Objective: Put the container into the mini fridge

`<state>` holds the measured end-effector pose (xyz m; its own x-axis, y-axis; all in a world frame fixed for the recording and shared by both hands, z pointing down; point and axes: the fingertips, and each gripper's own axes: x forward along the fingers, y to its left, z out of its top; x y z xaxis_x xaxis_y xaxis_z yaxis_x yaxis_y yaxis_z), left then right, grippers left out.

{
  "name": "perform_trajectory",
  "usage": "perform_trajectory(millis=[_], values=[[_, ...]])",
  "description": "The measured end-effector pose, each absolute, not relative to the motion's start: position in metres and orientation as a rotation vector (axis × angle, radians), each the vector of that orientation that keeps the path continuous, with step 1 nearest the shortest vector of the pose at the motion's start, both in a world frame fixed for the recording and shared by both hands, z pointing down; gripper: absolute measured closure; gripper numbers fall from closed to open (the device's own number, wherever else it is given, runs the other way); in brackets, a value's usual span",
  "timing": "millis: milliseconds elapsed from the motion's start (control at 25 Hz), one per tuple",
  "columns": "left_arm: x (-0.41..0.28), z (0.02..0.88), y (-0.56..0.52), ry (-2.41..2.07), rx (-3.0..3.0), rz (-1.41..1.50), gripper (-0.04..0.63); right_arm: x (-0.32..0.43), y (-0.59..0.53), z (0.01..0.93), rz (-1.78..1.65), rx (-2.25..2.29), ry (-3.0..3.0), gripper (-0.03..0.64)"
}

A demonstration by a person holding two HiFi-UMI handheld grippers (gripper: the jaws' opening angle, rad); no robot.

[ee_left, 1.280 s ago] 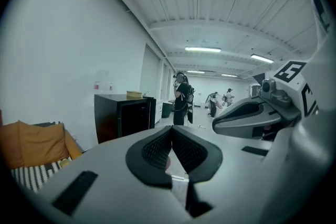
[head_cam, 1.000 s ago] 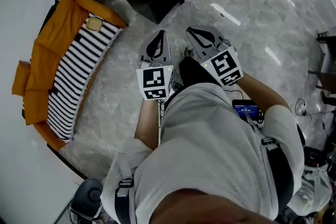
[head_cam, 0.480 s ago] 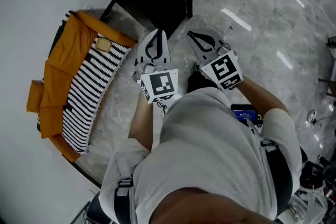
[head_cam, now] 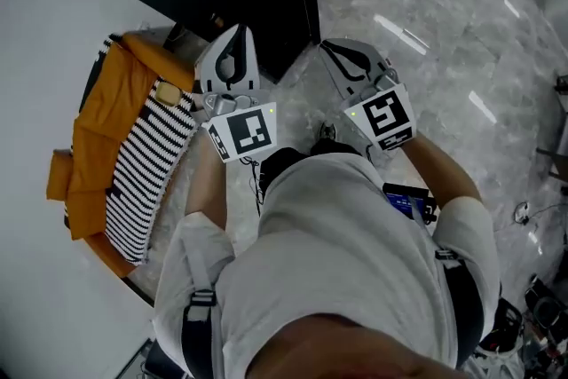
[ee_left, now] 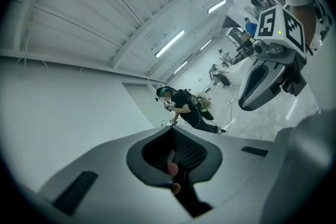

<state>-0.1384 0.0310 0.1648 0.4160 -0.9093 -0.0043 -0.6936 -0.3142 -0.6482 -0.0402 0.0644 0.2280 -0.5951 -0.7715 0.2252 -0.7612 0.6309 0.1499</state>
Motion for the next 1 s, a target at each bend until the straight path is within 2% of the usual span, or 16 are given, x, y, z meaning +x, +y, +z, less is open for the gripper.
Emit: perform_trajectory(millis=[320,480,680,800,880,1000], values=[[-0.132,0.135,-0.042,1.214,-2.079,-0.475,0.584,-0.025,0.024,0.237,-0.057,1.241,-2.575,0.577],[-0.14,0.119,-0.072,1.24,-2.341,-0.193,0.586,-0.022,0.002,0.238,-0.065,1.252,-2.566,0.577],[-0.166,0.098,-0.118,1.209,-2.679,0.387,0.584,-0.015,-0.028,0.235,-0.081,1.28,-2.532,0.577],[-0.172,0.083,-0.141,1.204,-2.779,0.631,0.585,-0.016,-0.044,0.229,-0.078,1.263,-2.538,0.577],[-0.166,0.078,-0.152,1.19,-2.803,0.652,0.584,-0.02,-0.053,0.225,-0.091,1.243,-2.542,0.577],[-0.153,0.093,-0.168,1.22,-2.762,0.435,0.584,-0.027,-0.069,0.224,-0.106,1.236,-2.53,0.577]])
